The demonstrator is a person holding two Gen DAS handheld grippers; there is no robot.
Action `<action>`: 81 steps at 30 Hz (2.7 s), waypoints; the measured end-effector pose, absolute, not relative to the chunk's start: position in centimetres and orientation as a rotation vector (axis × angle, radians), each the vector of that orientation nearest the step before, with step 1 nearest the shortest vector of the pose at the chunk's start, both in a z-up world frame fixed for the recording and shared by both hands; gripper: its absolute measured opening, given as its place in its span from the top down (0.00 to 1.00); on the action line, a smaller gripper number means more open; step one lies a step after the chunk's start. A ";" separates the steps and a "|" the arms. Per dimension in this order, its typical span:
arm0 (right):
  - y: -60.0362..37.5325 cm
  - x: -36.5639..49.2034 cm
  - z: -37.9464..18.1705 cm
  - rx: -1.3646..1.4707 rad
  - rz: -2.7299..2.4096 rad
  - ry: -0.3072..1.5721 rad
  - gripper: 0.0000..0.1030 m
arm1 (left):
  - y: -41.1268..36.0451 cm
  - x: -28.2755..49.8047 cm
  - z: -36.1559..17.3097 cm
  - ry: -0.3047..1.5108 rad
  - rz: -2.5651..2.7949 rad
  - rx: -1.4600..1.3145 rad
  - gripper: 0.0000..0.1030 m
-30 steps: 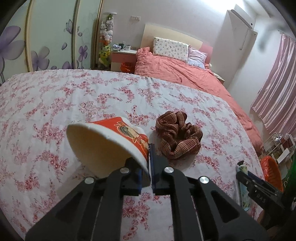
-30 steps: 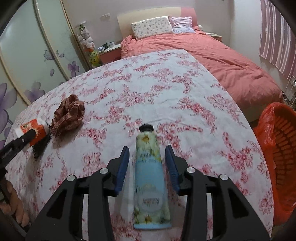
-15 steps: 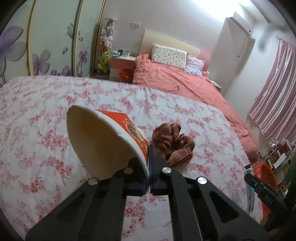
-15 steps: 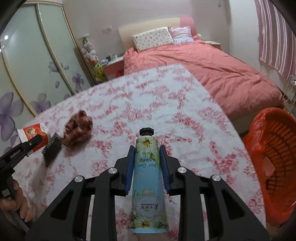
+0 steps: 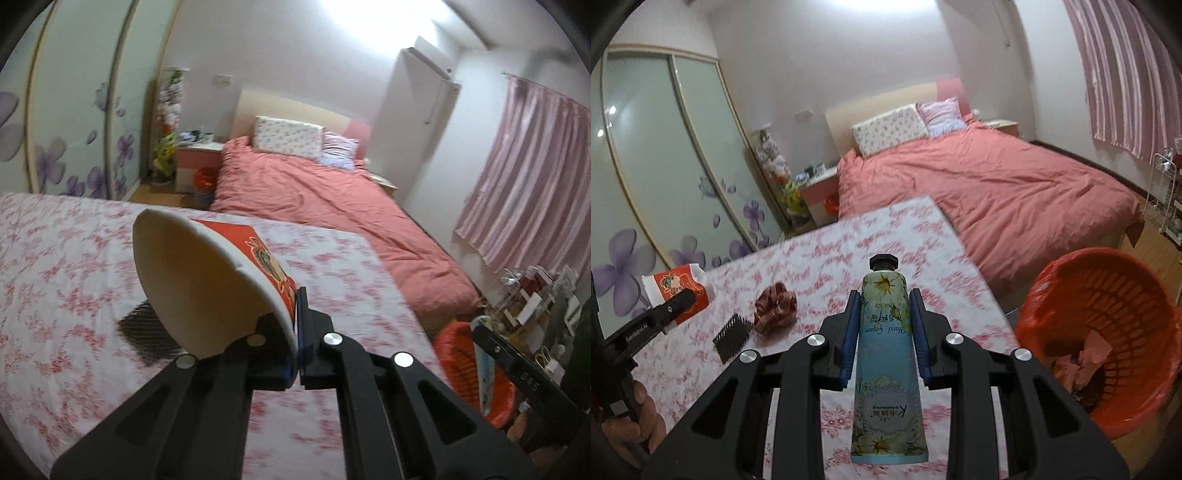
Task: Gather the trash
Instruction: 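Carry the cup and tube over the orange basket and open both tools to drop them, then move both open tools back over the mesh pad and scrunchie on the bed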
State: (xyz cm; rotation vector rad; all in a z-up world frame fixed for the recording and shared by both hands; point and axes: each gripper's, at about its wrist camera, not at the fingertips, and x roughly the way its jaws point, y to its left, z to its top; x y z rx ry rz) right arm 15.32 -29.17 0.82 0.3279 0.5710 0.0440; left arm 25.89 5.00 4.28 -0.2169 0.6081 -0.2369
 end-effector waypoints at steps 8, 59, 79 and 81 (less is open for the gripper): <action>-33.9 12.5 1.8 0.363 -0.044 0.497 0.74 | -2.1 23.5 5.6 0.595 -0.397 -0.201 0.96; -46.5 12.9 -5.2 0.534 -0.277 0.595 0.49 | -18.8 25.4 -4.5 0.816 -0.568 0.049 0.38; -36.2 16.1 -4.9 0.337 -0.116 0.678 0.37 | 10.4 31.4 -5.5 0.818 0.082 -0.001 0.16; -35.0 16.7 -5.1 0.326 -0.093 0.694 0.37 | 11.7 32.0 -6.2 0.839 0.097 -0.020 0.16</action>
